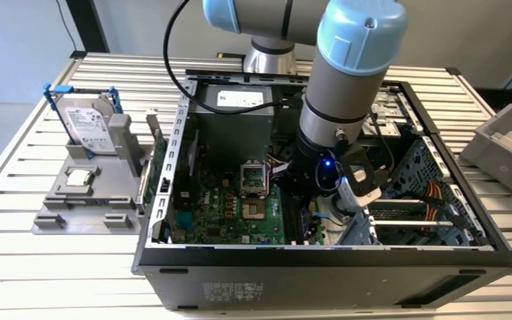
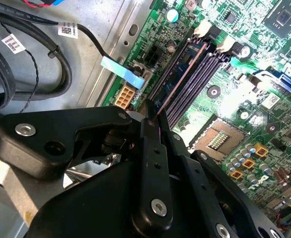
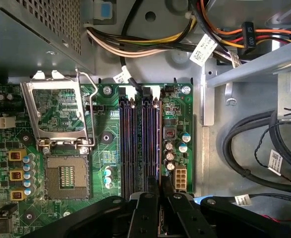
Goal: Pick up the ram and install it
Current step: 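Insert the ram into the slot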
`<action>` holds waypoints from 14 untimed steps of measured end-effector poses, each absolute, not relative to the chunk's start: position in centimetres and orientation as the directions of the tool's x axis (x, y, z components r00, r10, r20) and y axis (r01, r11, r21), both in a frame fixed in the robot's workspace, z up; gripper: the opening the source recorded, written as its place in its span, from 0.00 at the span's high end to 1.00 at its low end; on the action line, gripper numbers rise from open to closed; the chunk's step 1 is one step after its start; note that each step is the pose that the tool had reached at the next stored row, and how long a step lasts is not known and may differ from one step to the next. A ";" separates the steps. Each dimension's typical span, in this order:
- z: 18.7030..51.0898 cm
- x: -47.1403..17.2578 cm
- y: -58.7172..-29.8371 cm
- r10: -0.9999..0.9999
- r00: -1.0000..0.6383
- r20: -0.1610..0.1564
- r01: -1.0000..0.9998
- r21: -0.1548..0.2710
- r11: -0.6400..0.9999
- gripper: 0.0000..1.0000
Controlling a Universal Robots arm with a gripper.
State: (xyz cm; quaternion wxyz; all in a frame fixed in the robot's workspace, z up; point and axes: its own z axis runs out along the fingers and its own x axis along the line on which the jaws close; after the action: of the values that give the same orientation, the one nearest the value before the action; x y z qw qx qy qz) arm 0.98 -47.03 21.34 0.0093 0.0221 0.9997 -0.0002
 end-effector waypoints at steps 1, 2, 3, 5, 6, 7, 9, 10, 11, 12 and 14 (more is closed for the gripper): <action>21.3 1.0 -47.0 0.044 -0.999 -0.019 0.044 0.000 0.999 1.00; 21.3 1.0 -47.0 0.044 -0.999 -0.019 0.044 0.000 0.999 1.00; 21.3 1.0 -47.0 0.044 -0.999 -0.019 0.044 0.000 0.999 1.00; 21.3 1.0 -47.0 0.044 -0.999 -0.019 0.044 -0.001 0.999 1.00; 21.3 1.0 -47.0 0.044 -0.999 -0.019 0.044 -0.001 0.999 1.00; 21.3 1.0 -47.0 0.044 -0.999 -0.019 0.044 -0.001 0.999 1.00; 21.3 1.0 -47.1 0.044 -0.999 -0.019 0.044 -0.001 0.999 1.00; 21.3 1.0 -47.1 0.044 -0.999 -0.019 0.044 -0.001 0.999 1.00; 21.3 1.0 -47.1 0.044 -0.999 -0.019 0.044 -0.001 0.999 1.00; 21.3 1.0 -47.1 0.044 -0.999 -0.019 0.044 -0.001 0.999 1.00; 21.3 1.0 -47.1 0.044 -0.999 -0.019 0.044 -0.001 0.999 1.00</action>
State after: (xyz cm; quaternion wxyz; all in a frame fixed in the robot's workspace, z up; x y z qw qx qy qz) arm 0.98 -47.12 21.32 0.0093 0.0221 0.9997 -0.0009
